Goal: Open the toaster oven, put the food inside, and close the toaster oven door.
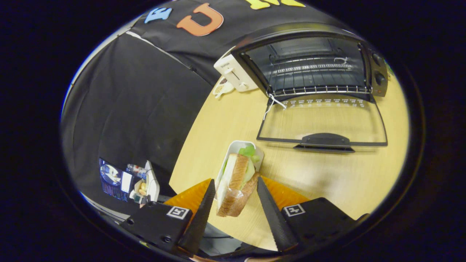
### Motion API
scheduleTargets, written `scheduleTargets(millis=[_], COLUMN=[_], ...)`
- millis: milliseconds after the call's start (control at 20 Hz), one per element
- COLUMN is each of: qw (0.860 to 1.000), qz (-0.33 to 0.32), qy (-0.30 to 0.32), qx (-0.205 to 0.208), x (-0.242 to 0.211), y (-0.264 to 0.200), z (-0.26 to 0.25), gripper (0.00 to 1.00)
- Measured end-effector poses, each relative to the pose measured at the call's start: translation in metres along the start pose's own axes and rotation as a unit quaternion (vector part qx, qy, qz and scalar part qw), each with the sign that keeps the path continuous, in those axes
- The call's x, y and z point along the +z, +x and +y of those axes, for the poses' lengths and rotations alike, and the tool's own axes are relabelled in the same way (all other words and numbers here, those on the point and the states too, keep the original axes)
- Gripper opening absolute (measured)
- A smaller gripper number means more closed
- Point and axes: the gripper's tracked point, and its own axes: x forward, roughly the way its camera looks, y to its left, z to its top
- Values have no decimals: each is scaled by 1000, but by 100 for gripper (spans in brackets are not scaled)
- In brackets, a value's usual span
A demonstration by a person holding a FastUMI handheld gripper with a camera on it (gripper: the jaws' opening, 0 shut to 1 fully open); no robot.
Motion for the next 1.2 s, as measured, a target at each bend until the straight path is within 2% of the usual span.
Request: scheduleTargets(millis=[100,150,250,450,650,850,1000,1200], qw=[999,998,997,994,994,988,977,954], qz=[22,30,38,43,28,-7,-68,-163], qy=[33,47,64,85,82,88,126,190], qx=[12,19,33,51,74,124,155,164], x=[-4,-4,-5,-9,-7,8,36,74], y=[6,7,10,12,-11,-39,-54,-65], z=[-1,0,-1,2,18,34,28,-4], gripper=[72,63,51,40,38,38,38,38])
